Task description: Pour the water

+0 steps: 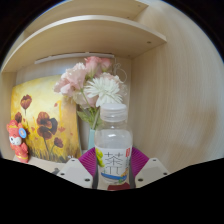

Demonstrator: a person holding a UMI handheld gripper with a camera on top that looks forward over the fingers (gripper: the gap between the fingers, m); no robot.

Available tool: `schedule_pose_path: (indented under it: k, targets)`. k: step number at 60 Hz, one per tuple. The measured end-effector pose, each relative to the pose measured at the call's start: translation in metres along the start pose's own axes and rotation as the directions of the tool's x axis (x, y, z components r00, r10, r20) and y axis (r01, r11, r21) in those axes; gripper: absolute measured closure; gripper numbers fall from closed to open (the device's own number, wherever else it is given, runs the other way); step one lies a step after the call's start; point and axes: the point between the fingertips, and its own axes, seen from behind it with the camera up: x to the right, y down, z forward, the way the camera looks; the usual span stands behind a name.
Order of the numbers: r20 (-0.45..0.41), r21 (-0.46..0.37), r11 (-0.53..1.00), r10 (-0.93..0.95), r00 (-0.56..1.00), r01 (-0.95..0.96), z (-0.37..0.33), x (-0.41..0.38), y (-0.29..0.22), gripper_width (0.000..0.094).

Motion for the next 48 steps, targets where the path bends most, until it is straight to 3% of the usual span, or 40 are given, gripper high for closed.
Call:
schedule_pose_path:
  k: [10,27,35,42,48]
  targets:
    - [-0.030,-0.062,0.998,0.024,0.999,-0.026,0.026,0.023,0.061,0.0510]
    - [0.008,-0.121,0.993,0.014,1.000,-0.012,0.047,0.016,0.126,0.0504]
    - [0.009,-0.071,0.997,0.032,0.999,-0.031,0.043,0.017,0.124,0.0500]
    - [0.018,-0.040,0.997,0.061,0.998,-0.061,0.041,0.019,0.124,0.0425]
    - [0.011,-0.074,0.996,0.047,0.999,-0.046,0.039,0.021,0.130,0.0315]
